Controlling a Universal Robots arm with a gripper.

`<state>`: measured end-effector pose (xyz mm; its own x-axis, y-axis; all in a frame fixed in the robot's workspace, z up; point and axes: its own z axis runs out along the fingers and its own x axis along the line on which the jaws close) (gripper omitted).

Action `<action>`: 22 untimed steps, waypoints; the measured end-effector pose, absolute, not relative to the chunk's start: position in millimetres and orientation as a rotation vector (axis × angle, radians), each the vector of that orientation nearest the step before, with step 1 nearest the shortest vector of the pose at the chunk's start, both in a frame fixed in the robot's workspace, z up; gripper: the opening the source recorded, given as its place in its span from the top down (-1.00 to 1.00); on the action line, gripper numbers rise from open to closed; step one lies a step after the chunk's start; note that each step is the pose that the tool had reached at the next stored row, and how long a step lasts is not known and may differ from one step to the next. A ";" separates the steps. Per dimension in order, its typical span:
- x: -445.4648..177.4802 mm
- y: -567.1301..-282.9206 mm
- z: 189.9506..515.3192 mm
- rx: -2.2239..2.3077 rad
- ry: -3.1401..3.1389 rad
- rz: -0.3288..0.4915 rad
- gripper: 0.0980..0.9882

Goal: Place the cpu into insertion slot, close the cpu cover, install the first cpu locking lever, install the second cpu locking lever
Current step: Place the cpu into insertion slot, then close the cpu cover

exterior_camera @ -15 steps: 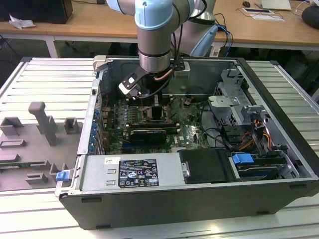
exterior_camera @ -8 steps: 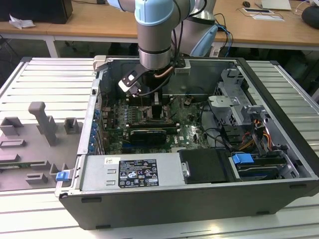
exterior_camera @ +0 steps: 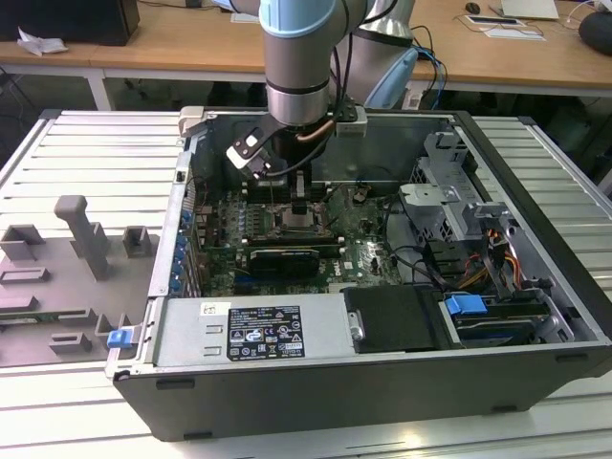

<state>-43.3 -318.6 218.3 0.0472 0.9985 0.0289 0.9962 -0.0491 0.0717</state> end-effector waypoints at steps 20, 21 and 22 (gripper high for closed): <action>-43.4 -319.8 252.4 2.249 2.144 0.108 0.98; -43.4 -321.4 252.4 2.249 2.143 0.108 0.98; -43.6 -323.2 252.5 2.249 2.143 0.108 0.98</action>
<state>-43.6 -323.2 252.5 0.0471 0.9985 0.0276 0.9962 -0.0490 0.0715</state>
